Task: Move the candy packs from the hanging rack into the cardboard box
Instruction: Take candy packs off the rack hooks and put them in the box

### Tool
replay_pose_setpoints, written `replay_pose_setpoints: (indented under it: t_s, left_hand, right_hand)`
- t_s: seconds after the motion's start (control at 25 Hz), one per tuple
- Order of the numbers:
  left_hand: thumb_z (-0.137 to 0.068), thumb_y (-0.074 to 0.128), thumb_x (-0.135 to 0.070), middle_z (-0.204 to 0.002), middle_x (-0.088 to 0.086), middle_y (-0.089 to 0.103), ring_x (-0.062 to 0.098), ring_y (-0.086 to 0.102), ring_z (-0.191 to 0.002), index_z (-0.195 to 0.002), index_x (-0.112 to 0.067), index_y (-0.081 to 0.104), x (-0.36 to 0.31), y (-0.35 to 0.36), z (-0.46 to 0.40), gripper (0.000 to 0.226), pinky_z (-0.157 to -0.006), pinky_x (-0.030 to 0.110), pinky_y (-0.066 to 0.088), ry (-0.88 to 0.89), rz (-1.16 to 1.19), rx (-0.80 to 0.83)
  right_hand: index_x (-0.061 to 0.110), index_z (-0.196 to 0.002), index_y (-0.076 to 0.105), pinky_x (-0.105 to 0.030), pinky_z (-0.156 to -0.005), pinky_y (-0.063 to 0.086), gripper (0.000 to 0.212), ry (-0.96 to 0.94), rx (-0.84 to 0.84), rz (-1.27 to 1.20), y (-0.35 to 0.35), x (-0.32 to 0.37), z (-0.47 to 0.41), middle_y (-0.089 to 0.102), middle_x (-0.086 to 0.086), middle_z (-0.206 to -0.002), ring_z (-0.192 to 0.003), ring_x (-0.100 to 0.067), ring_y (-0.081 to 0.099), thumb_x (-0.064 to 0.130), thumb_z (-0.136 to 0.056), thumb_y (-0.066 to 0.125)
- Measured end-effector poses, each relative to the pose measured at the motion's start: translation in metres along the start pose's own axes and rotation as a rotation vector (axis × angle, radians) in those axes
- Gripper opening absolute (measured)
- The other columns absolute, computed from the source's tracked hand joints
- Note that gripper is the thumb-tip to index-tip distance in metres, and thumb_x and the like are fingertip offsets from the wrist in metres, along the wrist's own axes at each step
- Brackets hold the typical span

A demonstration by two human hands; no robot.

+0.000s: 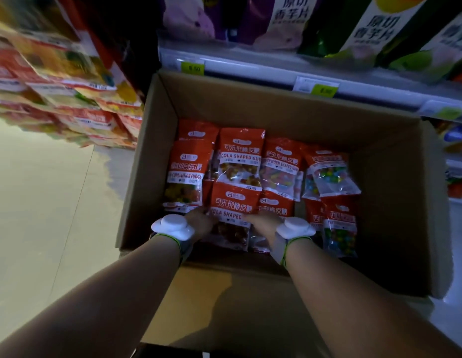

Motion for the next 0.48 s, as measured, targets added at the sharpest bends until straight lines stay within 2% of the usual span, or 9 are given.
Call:
replay_pose_setpoints:
  t_s: [0.08, 0.16, 0.24, 0.32, 0.4, 0.48]
  left_hand:
    - [-0.1, 0.05, -0.024, -0.143, 0.011, 0.051, 0.024, 0.048, -0.132, -0.138, -0.006, 0.049, 0.003, 0.004, -0.002, 0.042, -0.104, 0.02, 0.031, -0.032, 0.03, 0.022]
    - [-0.098, 0.052, -0.031, -0.141, 0.009, 0.054, 0.025, 0.051, -0.128, -0.135, -0.011, 0.055, 0.003, -0.001, -0.001, 0.042, -0.102, 0.023, 0.036, -0.048, -0.002, -0.012]
    - [-0.096, 0.054, -0.036, -0.139, 0.01, 0.055, 0.026, 0.052, -0.126, -0.132, -0.011, 0.058, 0.003, -0.005, 0.004, 0.043, -0.101, 0.025, 0.037, -0.067, -0.028, -0.02]
    - [-0.094, 0.057, -0.036, -0.134, 0.011, 0.059, 0.027, 0.055, -0.122, -0.128, -0.009, 0.061, 0.003, -0.005, 0.011, 0.044, -0.098, 0.026, 0.04, -0.098, -0.004, -0.024]
    - [-0.092, 0.062, -0.032, -0.114, 0.011, 0.068, 0.029, 0.064, -0.106, -0.112, -0.003, 0.066, -0.005, -0.01, 0.023, 0.035, -0.091, 0.031, 0.049, -0.102, 0.111, -0.029]
    - [-0.095, 0.06, -0.025, -0.086, 0.013, 0.066, 0.027, 0.066, -0.075, -0.091, 0.0, 0.061, -0.013, -0.008, 0.037, 0.026, -0.069, 0.034, 0.055, -0.165, 0.316, 0.055]
  right_hand:
    - [0.015, -0.108, 0.06, -0.037, -0.094, 0.046, 0.035, -0.024, -0.017, 0.056, 0.002, -0.005, -0.003, 0.063, -0.005, -0.106, -0.098, -0.029, 0.06, 0.042, -0.086, 0.062]
    - [0.018, -0.126, 0.055, -0.039, -0.1, 0.044, 0.051, -0.061, -0.04, 0.072, 0.001, -0.007, -0.002, 0.059, -0.005, -0.123, -0.114, -0.032, 0.056, 0.049, -0.085, 0.061]
    - [0.015, -0.126, 0.055, -0.046, -0.101, 0.045, 0.052, -0.063, -0.034, 0.035, -0.003, -0.005, 0.008, 0.059, -0.006, -0.127, -0.116, -0.034, 0.055, 0.045, -0.085, 0.064]
    - [0.007, -0.124, 0.055, -0.05, -0.1, 0.046, 0.05, 0.02, 0.017, -0.028, -0.002, -0.014, 0.01, 0.06, -0.013, -0.127, -0.115, -0.035, 0.057, 0.034, -0.085, 0.067]
    - [0.001, -0.127, 0.051, -0.051, -0.103, 0.043, 0.049, 0.084, 0.069, -0.134, -0.003, -0.01, 0.033, 0.057, -0.016, -0.13, -0.119, -0.035, 0.054, 0.023, -0.086, 0.068]
    - [0.001, -0.126, 0.049, -0.045, -0.107, 0.04, 0.044, 0.115, 0.106, -0.232, -0.005, 0.001, 0.052, 0.054, -0.013, -0.132, -0.125, -0.033, 0.049, 0.015, -0.088, 0.064]
Point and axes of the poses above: each hand's wrist, its own z-axis away from the middle knuckle, its own y-axis out of the palm, x = y × z, the point moved 9 cm from there along -z, towards the middle knuckle
